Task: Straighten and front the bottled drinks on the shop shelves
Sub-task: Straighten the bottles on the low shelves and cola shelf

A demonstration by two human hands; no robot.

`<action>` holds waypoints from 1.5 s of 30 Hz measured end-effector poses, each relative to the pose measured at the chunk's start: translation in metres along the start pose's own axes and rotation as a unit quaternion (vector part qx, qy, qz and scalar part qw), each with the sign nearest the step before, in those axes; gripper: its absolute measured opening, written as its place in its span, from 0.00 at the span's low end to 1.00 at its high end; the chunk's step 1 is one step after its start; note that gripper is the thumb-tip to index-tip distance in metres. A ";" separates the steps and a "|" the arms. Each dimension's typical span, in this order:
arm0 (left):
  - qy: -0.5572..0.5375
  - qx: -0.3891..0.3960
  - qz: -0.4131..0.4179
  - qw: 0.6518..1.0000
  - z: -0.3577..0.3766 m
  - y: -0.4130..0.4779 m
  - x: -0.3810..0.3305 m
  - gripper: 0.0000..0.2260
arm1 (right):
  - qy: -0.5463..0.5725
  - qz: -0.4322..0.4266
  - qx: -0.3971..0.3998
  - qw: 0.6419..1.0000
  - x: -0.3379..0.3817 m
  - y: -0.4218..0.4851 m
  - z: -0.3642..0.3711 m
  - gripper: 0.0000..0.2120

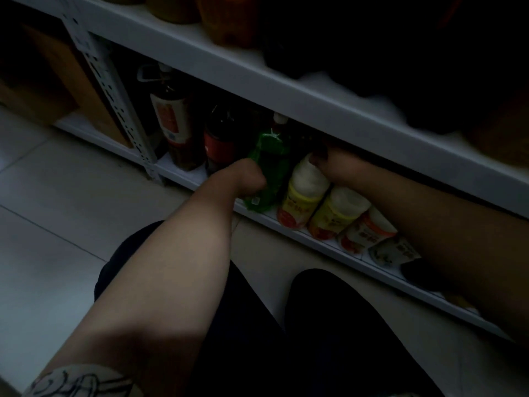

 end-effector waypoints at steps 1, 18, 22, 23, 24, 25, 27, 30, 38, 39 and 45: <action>0.004 -0.013 -0.020 1.000 -0.005 0.001 0.009 0.11 | 0.005 0.012 0.017 1.000 -0.001 0.000 0.001 0.22; -0.165 0.025 -0.031 0.986 0.024 0.000 0.031 0.25 | 0.201 0.068 -0.026 0.977 0.062 0.041 0.000 0.23; -0.252 0.020 -0.025 0.967 0.023 0.008 0.038 0.34 | 0.125 0.069 -0.100 0.985 0.066 0.037 0.003 0.23; -0.258 0.015 -0.022 0.966 0.021 0.011 0.038 0.34 | 0.119 0.067 -0.124 0.983 0.068 0.036 0.003 0.22; -0.234 0.006 -0.016 0.972 0.019 0.013 0.037 0.33 | 0.123 0.070 -0.142 0.980 0.068 0.034 0.003 0.21; -0.184 -0.010 -0.012 0.983 0.016 0.015 0.037 0.30 | 0.134 0.076 -0.155 0.976 0.067 0.035 0.003 0.20; -0.077 -0.091 -0.013 0.993 0.003 0.015 0.036 0.18 | 0.148 0.099 -0.165 0.970 0.061 0.037 0.005 0.19; -0.103 -0.144 -0.026 0.984 -0.001 0.013 0.034 0.16 | 0.170 0.127 -0.137 0.968 0.060 0.046 0.011 0.19; -0.292 -0.071 0.069 0.951 0.007 0.028 0.042 0.27 | 0.294 0.147 0.016 0.944 0.055 0.043 0.036 0.20; -0.319 -0.041 0.086 0.943 0.009 0.029 0.042 0.26 | 0.295 0.137 0.017 0.945 0.055 0.042 0.035 0.19; -0.309 0.018 0.129 0.942 0.012 0.033 0.037 0.29 | 0.304 0.165 -0.030 0.938 0.050 0.038 0.032 0.26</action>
Point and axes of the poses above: each hand's wrist, its own y-axis towards the middle knuckle, its own z-axis out of the palm, x = y × z, the point moved 8 cm from there along y, towards the middle knuckle
